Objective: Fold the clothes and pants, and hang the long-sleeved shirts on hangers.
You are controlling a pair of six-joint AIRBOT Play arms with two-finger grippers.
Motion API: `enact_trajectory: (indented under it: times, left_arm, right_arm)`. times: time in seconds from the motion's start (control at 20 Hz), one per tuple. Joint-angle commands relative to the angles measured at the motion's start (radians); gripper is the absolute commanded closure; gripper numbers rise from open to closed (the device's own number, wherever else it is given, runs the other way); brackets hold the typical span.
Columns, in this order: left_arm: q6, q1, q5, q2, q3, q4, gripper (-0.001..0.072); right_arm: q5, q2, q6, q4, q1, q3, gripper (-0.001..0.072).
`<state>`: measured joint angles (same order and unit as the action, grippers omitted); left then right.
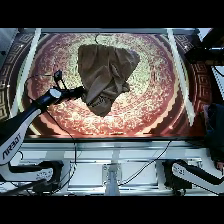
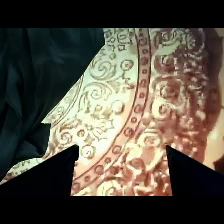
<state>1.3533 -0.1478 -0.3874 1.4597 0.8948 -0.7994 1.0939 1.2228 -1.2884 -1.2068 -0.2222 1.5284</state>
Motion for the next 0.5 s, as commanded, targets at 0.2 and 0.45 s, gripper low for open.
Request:
enact_trajectory:
  times: [0.2, 0.45]
  left_arm:
    - [0.078, 0.002, -0.381, -0.469, 0.001, -0.313, 0.0687]
    - [0.305, 0.002, -0.687, -0.881, -0.020, -0.519, 0.0687]
  right_arm:
    - [0.228, -0.001, 0.000, 0.002, 0.001, 0.001, 0.0398]
    - [0.326, -0.014, 0.001, 0.145, 0.028, -0.019, 0.0398]
